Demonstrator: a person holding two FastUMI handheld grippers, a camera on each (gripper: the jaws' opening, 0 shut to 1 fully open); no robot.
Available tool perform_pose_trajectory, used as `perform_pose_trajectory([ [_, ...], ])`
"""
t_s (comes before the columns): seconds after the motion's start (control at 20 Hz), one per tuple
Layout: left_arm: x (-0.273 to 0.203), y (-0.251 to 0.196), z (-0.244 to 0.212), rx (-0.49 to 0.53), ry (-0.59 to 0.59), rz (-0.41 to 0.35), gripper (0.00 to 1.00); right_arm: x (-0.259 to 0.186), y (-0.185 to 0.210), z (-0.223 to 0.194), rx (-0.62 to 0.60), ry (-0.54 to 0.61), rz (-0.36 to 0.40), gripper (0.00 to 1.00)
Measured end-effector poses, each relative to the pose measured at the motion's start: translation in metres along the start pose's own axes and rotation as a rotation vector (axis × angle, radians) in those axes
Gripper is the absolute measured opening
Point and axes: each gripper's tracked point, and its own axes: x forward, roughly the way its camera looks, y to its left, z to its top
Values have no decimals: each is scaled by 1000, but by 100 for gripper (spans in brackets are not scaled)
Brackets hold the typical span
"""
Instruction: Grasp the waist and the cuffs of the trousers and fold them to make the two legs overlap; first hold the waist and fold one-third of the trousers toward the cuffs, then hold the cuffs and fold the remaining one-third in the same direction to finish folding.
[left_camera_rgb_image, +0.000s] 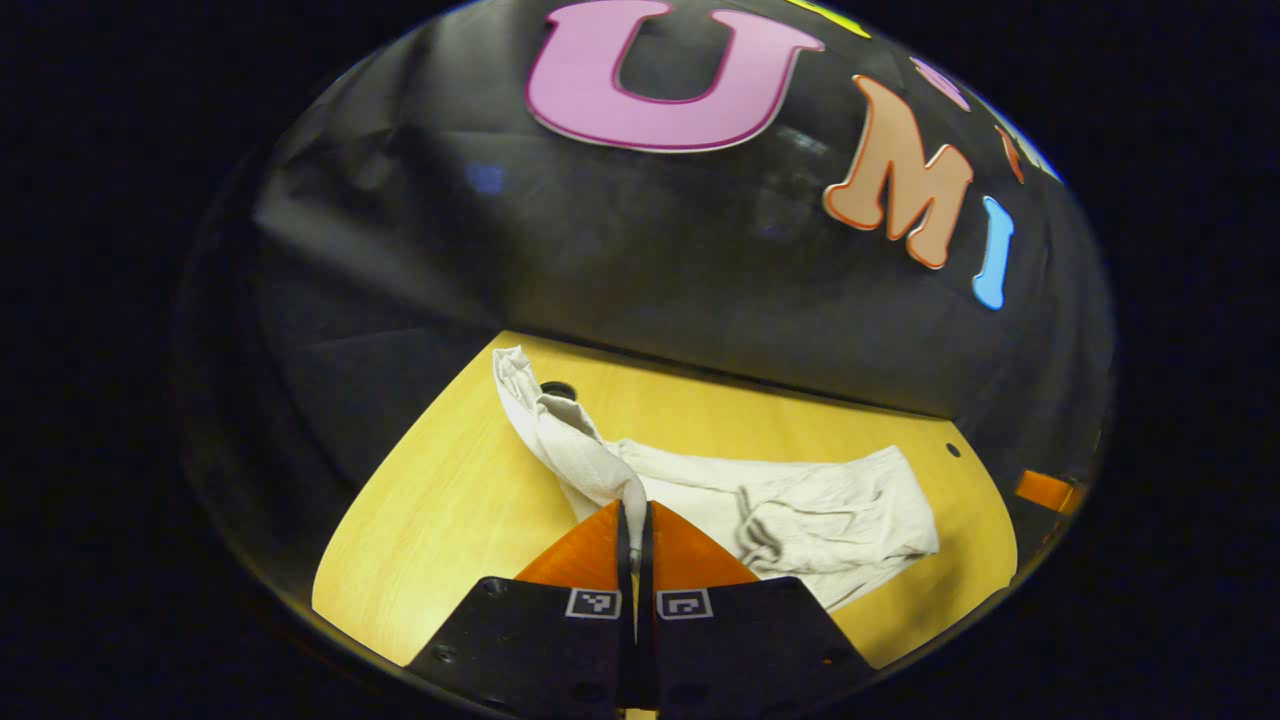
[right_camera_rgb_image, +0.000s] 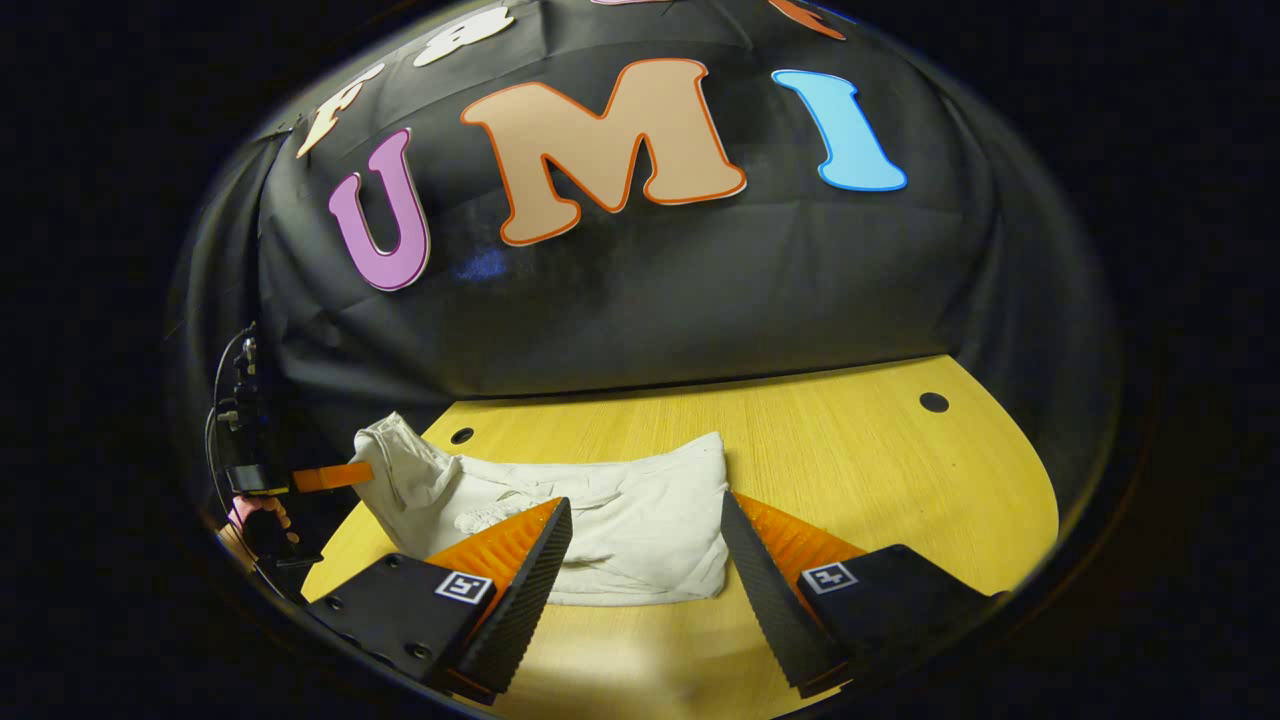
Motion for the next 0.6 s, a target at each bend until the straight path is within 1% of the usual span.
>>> perform_pose_trajectory([
  [0.05, 0, -20, 7, 20, -13, -23, 0, -5, -8, 0, 1, -4, -1, 92],
  [0.1, -2, -40, 13, 41, -23, -50, 0, -10, -16, 0, 3, -5, -3, 96],
  [0.15, -5, -61, 20, 57, -30, -75, 0, -14, -22, -2, 7, -6, -5, 92],
  [0.3, -6, -126, 33, 113, -53, -155, 0, -23, -39, -6, 28, 1, 0, 92],
  [0.35, -4, -149, 36, 141, -59, -176, 0, -27, -46, -7, 31, 1, -1, 96],
  [0.45, -2, -189, 33, 189, -56, -225, 0, -34, -60, -10, 36, -2, -6, 96],
  [0.5, 1, -208, 28, 212, -48, -249, 0, -36, -65, -11, 41, 0, -8, 92],
  [0.55, 5, -227, 21, 233, -31, -268, 0, -39, -71, -12, 47, 1, -9, 92],
  [0.6, 10, -241, 13, 247, -17, -285, 0, -39, -77, -12, 51, 3, -10, 96],
])
